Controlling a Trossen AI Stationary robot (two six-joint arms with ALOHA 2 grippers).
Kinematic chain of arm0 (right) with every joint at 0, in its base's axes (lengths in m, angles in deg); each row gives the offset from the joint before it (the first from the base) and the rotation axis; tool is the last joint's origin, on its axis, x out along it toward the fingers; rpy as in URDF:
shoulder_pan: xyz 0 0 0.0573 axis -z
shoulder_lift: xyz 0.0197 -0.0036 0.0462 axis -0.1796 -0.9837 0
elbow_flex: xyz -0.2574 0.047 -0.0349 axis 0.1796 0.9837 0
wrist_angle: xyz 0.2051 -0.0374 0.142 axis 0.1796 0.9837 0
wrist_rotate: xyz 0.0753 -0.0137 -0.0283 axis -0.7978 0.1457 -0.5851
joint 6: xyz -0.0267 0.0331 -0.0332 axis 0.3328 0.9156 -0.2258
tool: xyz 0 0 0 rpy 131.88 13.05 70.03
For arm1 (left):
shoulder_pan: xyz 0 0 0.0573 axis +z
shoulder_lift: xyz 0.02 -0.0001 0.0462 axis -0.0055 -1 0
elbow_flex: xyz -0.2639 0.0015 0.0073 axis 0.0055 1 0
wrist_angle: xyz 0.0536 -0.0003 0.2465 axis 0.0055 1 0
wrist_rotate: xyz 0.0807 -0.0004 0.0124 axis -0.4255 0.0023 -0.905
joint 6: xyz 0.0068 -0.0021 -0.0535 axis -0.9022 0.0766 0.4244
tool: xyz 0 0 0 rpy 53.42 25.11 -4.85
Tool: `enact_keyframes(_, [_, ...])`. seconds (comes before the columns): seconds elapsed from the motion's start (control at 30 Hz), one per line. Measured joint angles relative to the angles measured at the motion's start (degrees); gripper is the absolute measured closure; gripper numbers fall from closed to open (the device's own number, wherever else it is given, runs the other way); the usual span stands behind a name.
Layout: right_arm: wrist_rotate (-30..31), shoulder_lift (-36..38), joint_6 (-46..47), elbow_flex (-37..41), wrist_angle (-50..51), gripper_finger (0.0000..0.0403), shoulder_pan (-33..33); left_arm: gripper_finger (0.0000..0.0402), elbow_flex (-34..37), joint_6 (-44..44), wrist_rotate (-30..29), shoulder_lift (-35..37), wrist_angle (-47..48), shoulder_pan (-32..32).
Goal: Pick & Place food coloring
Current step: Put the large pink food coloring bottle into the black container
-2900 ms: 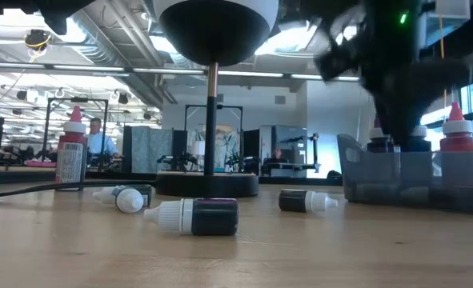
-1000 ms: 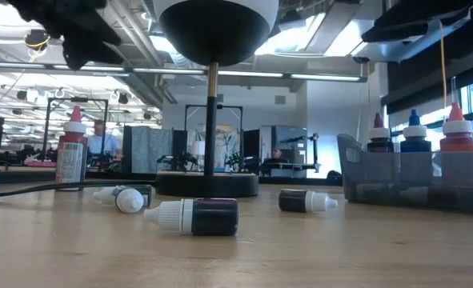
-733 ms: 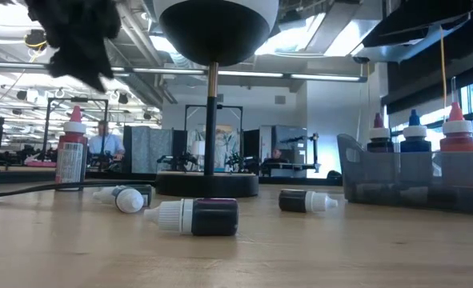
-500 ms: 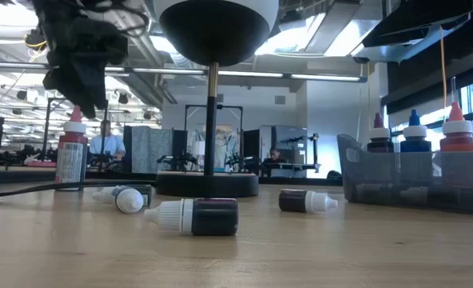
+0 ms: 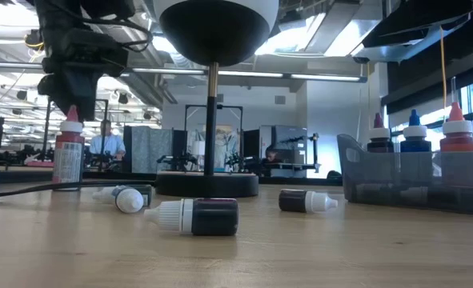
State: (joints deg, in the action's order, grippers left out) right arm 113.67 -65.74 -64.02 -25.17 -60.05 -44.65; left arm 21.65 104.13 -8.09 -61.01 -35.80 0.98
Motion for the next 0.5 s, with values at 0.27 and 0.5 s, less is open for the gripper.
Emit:
enact_keyframes(0.27, [0.0, 0.0, 0.0, 0.0, 0.0, 0.0205, 0.0, 0.0205, 0.0, 0.2, -0.4, 0.0, 3.6, 0.0])
enact_keyframes(0.5, [0.0, 0.0, 0.0, 0.0, 0.2, 0.0205, 0.0, 0.0205, 0.6, 0.1, -1.1, 0.0, 3.8, 0.0])
